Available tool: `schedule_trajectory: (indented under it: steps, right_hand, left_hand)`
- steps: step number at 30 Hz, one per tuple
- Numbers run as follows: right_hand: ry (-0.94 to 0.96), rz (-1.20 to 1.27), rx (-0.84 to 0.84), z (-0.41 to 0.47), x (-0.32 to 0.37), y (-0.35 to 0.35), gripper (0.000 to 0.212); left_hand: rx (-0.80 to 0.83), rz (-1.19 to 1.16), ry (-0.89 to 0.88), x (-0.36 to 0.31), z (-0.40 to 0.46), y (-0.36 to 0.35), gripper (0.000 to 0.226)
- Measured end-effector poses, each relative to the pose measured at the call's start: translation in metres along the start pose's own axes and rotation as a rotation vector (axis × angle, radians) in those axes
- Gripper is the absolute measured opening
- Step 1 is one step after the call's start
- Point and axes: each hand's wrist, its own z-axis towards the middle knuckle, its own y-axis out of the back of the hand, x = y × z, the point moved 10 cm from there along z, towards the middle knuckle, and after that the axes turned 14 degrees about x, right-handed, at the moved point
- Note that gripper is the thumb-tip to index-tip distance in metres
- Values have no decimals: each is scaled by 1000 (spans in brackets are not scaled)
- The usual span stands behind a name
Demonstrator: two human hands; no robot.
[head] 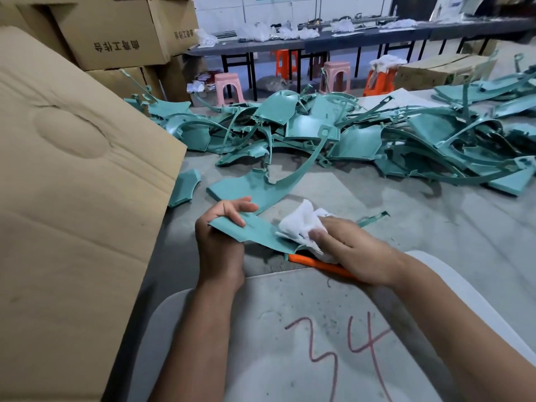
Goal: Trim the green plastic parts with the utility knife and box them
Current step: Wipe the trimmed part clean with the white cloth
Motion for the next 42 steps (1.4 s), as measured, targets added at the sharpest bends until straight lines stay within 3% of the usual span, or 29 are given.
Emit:
schedule_trajectory:
  steps: [2,6,12,14,16,18,19,20,22,24,26,31,34,37,39,42]
  right_hand:
    - [67,-46,18,-2,8,3,38]
    - [131,-144,-41,-3,11,6,9]
    - [179,-171,-354,-15,24,30,21]
    - [131,-32,-488,-25,9,40,22]
    - [71,179,-722,-44,-12,60,31]
    - [87,35,-857,-58,-4,71,22]
    - [121,-130,-808,-56,10,67,17]
    - [141,-273,-652,-44,22,54,19]
    - [28,-448,-266,-16,23,22,36]
    - [-100,-514,-110,-5,16,7,41]
    - [-95,-546,-215,-6,23,18,22]
    - [-16,-655,-499,-28,35,44,8]
    - [67,-635,-847,-64,33,75,13]
    - [-77,-550,-1154,-106,3,104,17]
    - [-58,-478,-1123,-102,-4,103,26]
    - [-19,-511,-679,-47,4,71,34]
  left_hand:
    - [-13,-69,0,2,-2,-1,30]
    - [13,-158,-35,-4,-5,-7,25]
    - [19,-179,-69,-18,-7,-11,9]
    - [36,-194,-73,-19,-5,-9,8]
    - [52,-194,-76,-21,-4,-7,8]
    - [64,-174,-92,-22,-5,-8,10]
    - [70,-160,-101,-23,-5,-10,10]
    - [73,-147,-104,-24,-5,-11,10]
    - [70,-136,-102,-22,-4,-10,10]
    - [83,-131,-121,-23,-3,-6,14]
    - [96,-111,-156,-26,-3,-2,23]
    - [127,-53,-234,-33,1,1,42]
    - [72,-69,-230,-29,8,22,55]
    - [13,-44,-230,-30,8,41,29]
    - [11,-74,-225,-32,8,42,18]
    - [-12,-113,-184,-27,7,33,34]
